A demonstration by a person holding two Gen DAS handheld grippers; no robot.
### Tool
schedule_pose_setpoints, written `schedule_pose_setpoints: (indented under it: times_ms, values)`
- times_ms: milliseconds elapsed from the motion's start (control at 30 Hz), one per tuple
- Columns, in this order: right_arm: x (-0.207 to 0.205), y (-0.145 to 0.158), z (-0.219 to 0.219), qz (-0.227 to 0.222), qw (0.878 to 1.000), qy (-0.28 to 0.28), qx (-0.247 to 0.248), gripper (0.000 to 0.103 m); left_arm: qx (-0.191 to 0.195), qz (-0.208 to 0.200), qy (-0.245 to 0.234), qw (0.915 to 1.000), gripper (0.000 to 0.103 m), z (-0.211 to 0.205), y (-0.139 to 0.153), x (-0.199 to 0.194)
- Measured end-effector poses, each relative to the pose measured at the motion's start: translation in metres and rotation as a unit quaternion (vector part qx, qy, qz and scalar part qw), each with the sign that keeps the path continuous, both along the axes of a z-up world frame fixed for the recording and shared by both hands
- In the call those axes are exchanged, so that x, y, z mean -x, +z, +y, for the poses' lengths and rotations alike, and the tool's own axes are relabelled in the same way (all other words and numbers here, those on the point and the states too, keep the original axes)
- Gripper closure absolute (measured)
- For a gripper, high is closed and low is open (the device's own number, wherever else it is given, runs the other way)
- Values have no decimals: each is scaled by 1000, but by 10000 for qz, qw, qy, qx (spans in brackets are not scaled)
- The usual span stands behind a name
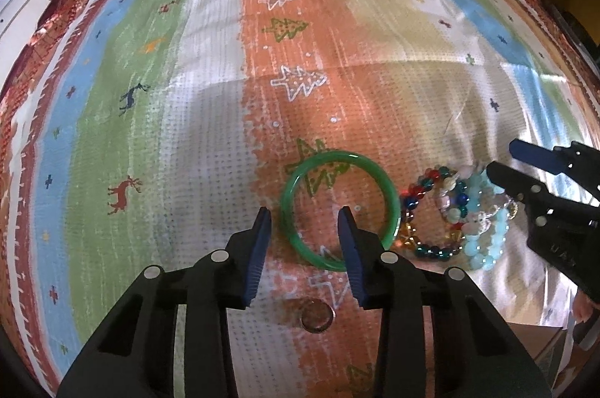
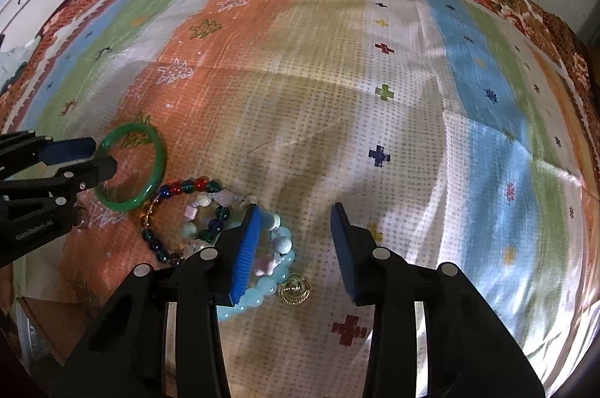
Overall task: Organize jewelry
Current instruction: 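Grasp the green jade bangle with the left tool while the right tool grasps the white bead bracelet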
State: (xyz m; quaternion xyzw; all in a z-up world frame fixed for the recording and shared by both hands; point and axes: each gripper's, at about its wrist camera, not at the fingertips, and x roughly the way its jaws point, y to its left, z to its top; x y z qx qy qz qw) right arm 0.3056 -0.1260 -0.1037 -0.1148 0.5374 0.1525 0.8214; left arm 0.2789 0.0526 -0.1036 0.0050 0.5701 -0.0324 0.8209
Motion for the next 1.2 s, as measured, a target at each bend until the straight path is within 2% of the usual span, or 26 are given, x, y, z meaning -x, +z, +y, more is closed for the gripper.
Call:
schedule_pose_setpoints:
  times_ms: [100,267,400,600,700,1200]
  values:
    - [-1,-1,1,38,10000,13,-60,70,-26,14,-36,10000,77,1,-3,-1]
    - [1,-6,6,174,9997,112,-121,73,-17,15,-99,9999,78,1,-4,-2]
    - [1,-5,6,227,9994,133,-223,87,-47,16,-155,9999,89,1,-5,-2]
    - [5,-5,12,96,9996,280,-28,89,-101,3,-187,9998,89,1,-6,-1]
    - [5,-5,10,86,9996,283,-14,96,-85,3,-182,9998,89,1,-6,-1]
    - [7,8,7,-7,9996,256,-74,96,193,-84,-74,9997,96,6,7,0]
